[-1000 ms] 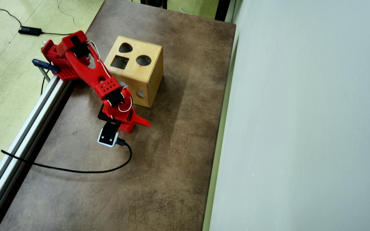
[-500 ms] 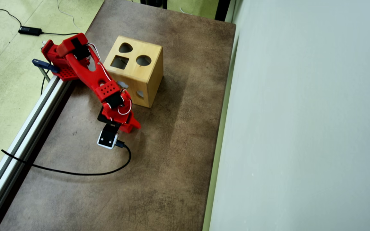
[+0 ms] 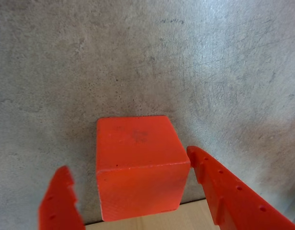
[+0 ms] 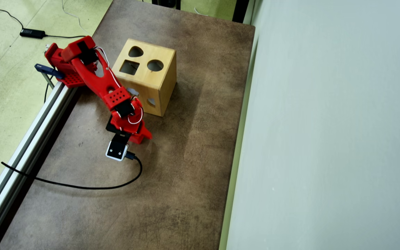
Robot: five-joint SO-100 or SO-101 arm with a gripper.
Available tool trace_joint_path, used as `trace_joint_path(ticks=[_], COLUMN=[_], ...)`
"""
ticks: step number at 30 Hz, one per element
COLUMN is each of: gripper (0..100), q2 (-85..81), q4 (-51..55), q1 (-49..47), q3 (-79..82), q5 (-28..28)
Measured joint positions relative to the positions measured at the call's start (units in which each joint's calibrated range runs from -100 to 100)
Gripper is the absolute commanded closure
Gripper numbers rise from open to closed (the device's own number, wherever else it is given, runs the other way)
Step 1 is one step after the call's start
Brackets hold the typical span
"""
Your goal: Pick and place the red cube on the square hole
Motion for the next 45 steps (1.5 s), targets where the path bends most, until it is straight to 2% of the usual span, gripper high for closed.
trace_joint_path(ticks=[5, 13, 26, 37, 45], gripper=[84, 93, 93, 93, 93], q2=[0.0, 0.0, -0.8, -20.5, -33.7], q4=[0.0, 0.0, 0.0, 1.1, 9.0], q1=[0.0, 0.0, 0.3, 0.4, 0.4], q3=[0.0, 0.0, 0.1, 0.1, 0.1], q5=[0.0, 0.0, 0.0, 0.0, 0.0])
